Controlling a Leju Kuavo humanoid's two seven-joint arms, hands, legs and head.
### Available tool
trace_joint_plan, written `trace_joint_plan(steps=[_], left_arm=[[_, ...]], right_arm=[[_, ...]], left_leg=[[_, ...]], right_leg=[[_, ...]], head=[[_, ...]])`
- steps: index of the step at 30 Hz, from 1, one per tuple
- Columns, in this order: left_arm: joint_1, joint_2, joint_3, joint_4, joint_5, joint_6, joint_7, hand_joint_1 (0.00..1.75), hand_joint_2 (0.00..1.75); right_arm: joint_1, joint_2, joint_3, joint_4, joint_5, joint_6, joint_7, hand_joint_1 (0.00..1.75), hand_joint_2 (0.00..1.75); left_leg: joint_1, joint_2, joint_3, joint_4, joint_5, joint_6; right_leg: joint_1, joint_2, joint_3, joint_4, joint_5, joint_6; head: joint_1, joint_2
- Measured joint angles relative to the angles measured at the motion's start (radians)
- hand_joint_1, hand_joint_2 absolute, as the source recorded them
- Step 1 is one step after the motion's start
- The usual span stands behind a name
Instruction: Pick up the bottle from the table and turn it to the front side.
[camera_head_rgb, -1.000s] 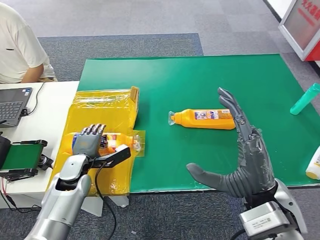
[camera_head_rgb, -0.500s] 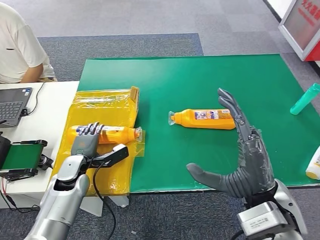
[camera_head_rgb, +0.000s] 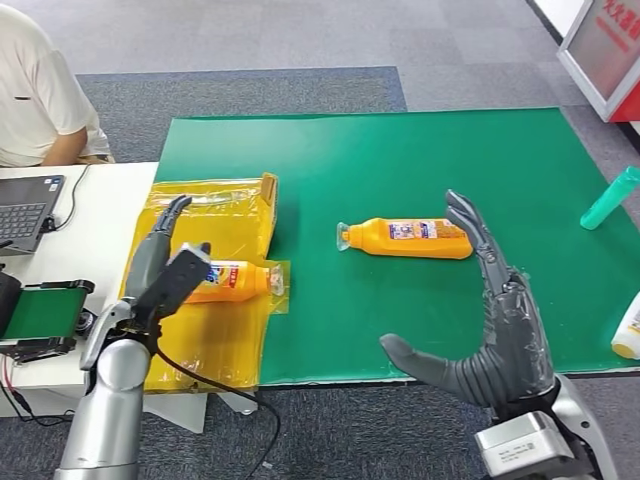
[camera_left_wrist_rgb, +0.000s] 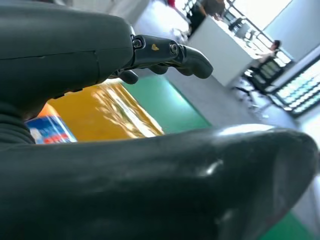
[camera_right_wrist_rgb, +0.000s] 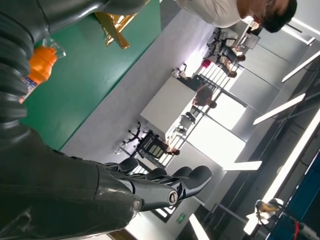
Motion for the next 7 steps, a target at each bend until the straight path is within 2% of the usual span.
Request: trace_joint_plan(steps=[5, 7], left_arm=[[0.095, 0.015, 0.009, -0.217, 0.517, -0.111, 0.053, 0.00, 0.00], [0.133, 0.030, 0.017, -0.268, 0.633, -0.126, 0.077, 0.00, 0.00]], right_arm=[[0.026, -0.023, -0.024, 0.000, -0.041, 0.002, 0.008, 0.00, 1.75], [0.038, -0.029, -0.034, 0.008, -0.068, 0.012, 0.028, 0.00, 1.75]], left_leg=[[0.000, 0.000, 0.000, 0.000, -0.001, 0.000], [0.000, 0.000, 0.000, 0.000, -0.002, 0.000]], right_leg=[[0.000, 0.000, 0.000, 0.000, -0.001, 0.000], [0.000, 0.000, 0.001, 0.000, -0.002, 0.000]], head=[[0.000, 0.000], [0.000, 0.000]])
